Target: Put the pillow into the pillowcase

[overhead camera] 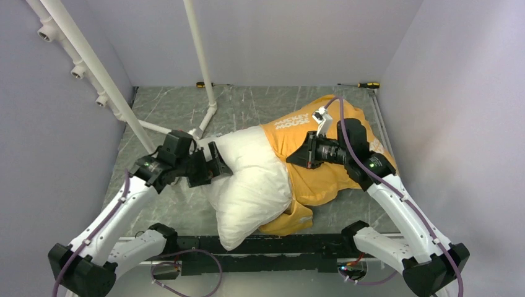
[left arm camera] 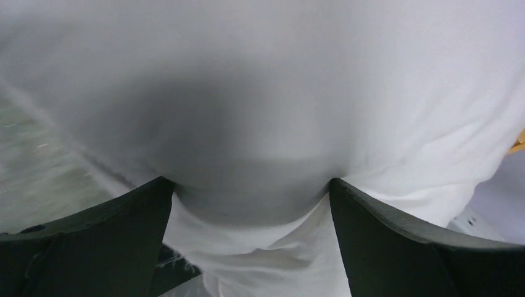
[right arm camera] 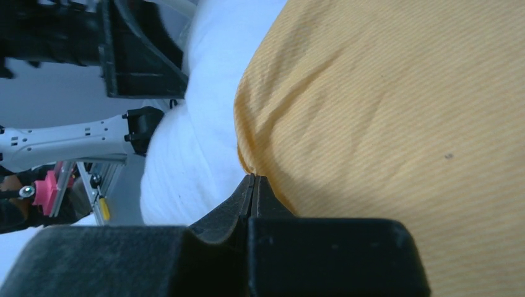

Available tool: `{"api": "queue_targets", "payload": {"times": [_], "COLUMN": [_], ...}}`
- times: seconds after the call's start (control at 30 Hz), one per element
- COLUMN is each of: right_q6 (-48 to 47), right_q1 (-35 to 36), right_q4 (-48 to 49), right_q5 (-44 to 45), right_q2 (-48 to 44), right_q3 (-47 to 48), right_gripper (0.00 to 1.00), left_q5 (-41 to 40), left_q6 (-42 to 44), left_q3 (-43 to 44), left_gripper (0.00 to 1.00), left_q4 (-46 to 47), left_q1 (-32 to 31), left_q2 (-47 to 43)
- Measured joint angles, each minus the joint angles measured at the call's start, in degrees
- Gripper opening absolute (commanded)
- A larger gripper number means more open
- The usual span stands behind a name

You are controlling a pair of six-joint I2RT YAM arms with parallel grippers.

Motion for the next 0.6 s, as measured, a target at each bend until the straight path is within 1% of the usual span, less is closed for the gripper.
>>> {"api": "queue_targets", "payload": {"times": [0.07, 0.13, 0.17, 0.2, 0.23, 0.33, 0.4, 0.5, 0.6], "right_q6": [0.28, 0.83, 1.29, 1.81, 2.25, 2.95, 3.98, 6.88, 11.08], "right_q1": [0.0, 0.0, 0.17, 0.42, 0.63, 1.55, 2.78, 7.17, 9.4], "right_q4": [0.17, 0.61, 0.98, 1.31, 1.36, 0.92, 1.09, 5.97, 12.26], "right_q5": [-1.14, -2.54, -3.37, -4.09, -4.68, -5.18, -6.01, -9.29, -13.09], "right_q2": [0.87, 1.86, 2.43, 3.06, 3.8, 7.41, 10.73, 14.62, 15.12], "right_q3": [0.0, 0.0, 0.0, 0.07, 0.37, 3.58, 7.21, 12.79, 15.72], "right_gripper": [0.0, 0.0, 0.0, 0.0, 0.0, 0.0, 0.0, 0.0, 0.0], "left_q5": [5.33, 8.9, 10.23, 11.32, 12.02, 11.96, 10.47, 8.72, 3.28], "left_q6": [-1.73, -2.99, -3.43, -3.87, -3.82, -2.45, -0.74, 2.54, 5.64], "left_q3": [-6.05, -9.84, -10.54, -10.58, -10.36, -8.57, -6.56, -3.39, -4.09], "left_gripper": [0.79, 0.54, 0.37, 0.14, 0.01, 0.0, 0.0, 0.0, 0.0], "left_q4": [8.15, 16.06, 20.37, 23.89, 28.24, 40.11, 45.44, 54.84, 66.82], "left_q1": [-0.07, -1.36, -3.04, -4.81, -7.06, -13.6, -16.9, -21.55, -25.83], "left_q2": [0.02, 2.19, 4.42, 6.67, 9.4, 16.2, 19.96, 24.87, 27.02]}}
